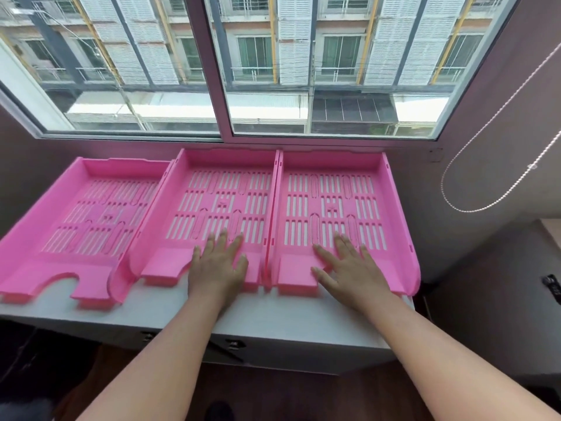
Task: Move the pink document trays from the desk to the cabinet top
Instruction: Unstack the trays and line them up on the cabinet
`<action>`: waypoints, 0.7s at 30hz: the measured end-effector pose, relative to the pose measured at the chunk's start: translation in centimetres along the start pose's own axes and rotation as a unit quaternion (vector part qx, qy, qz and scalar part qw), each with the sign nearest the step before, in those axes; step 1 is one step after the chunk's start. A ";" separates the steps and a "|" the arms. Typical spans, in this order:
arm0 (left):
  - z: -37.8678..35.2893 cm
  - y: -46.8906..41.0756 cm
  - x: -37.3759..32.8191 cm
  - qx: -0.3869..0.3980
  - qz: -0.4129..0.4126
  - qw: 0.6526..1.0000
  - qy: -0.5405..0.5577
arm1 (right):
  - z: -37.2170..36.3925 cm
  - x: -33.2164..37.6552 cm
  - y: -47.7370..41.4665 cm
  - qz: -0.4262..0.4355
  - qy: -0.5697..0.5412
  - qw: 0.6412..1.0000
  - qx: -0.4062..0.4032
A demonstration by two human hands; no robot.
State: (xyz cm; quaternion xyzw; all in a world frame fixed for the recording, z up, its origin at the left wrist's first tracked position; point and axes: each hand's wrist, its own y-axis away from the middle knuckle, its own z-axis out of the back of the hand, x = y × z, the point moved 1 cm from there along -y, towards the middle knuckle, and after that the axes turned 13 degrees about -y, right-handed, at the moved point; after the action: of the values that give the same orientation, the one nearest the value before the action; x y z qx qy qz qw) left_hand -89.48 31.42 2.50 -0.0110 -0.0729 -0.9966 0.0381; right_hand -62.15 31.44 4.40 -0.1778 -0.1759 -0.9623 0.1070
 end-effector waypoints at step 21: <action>4.6 -3.3 16.1 0.086 0.130 0.953 0.260 | -1.5 15.8 -8.5 -0.173 -0.287 0.925 -0.182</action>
State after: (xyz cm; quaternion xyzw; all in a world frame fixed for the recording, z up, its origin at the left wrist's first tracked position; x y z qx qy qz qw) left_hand -105.69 34.16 6.97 0.2427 -0.1441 -0.9411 0.1860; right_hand -79.31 36.35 6.57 -0.4294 -0.0488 -0.8893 -0.1499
